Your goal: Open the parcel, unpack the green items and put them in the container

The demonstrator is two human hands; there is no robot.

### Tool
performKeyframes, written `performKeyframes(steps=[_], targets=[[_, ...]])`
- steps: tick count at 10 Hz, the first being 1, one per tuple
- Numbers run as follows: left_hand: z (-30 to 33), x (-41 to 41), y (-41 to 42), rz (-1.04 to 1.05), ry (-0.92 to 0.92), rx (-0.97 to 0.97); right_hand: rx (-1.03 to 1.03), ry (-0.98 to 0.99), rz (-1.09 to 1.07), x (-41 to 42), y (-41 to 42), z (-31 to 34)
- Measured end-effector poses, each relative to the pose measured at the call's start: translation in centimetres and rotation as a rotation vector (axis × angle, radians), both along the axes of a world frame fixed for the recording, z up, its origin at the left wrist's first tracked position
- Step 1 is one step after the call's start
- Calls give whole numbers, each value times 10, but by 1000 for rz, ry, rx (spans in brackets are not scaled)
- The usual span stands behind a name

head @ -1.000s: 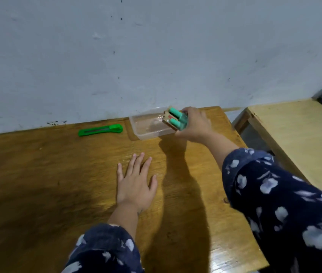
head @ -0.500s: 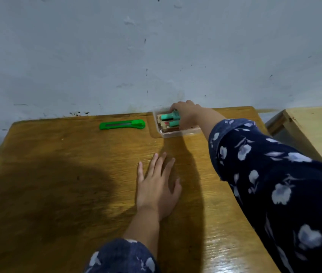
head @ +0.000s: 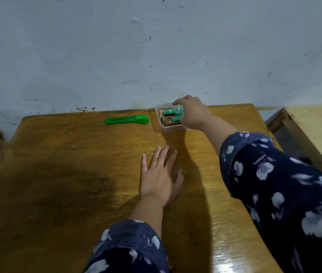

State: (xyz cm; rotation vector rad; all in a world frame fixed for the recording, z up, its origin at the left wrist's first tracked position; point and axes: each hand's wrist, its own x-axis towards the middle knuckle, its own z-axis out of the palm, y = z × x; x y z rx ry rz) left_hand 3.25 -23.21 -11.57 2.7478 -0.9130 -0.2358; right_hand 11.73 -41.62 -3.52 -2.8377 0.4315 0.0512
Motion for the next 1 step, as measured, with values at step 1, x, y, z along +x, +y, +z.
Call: performKeyframes(steps=[1], targets=[[2,6,1,-50,38,58,-27,-165,-7,-44,28,2]])
